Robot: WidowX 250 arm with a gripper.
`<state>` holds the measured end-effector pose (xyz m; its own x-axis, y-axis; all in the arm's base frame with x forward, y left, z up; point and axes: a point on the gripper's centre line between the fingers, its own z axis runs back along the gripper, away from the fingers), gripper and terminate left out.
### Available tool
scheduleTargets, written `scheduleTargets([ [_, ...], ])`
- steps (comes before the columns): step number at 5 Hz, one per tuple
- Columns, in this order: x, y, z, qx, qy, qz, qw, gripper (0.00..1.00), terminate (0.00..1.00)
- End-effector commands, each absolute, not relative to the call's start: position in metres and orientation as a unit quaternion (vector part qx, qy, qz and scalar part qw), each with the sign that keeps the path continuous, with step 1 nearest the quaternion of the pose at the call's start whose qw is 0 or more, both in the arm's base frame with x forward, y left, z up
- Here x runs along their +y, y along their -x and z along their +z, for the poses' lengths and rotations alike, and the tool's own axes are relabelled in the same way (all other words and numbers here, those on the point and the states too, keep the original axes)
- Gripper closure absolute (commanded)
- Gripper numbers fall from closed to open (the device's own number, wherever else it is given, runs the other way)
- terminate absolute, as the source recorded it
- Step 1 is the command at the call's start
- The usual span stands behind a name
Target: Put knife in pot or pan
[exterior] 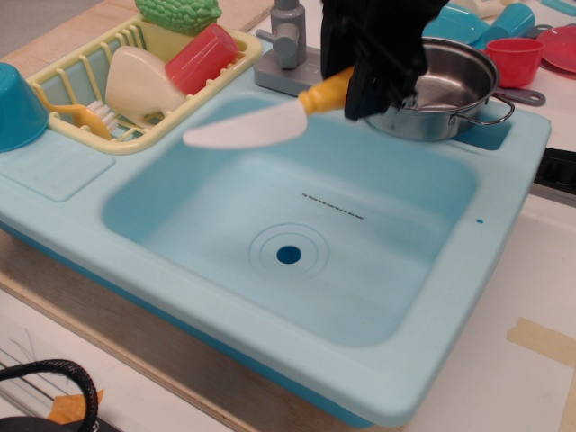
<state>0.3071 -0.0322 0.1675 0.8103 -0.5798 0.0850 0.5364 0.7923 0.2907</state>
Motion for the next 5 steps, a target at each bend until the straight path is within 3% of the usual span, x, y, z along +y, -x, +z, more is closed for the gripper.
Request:
scheduleTargets([
  [1,-0.048,-0.340,0.195,-0.124,-0.136,-0.337,0.923,1.00,0.00],
  [3,-0.073,-0.389,0.193,-0.106,-0.118,-0.387,0.908,1.00,0.00],
  [4,-0.077,-0.392,0.189,-0.094,-0.100,-0.394,0.909,0.00,0.00],
  [5,-0.073,-0.383,0.191,-0.100,-0.102,-0.379,0.914,0.00,0.00],
])
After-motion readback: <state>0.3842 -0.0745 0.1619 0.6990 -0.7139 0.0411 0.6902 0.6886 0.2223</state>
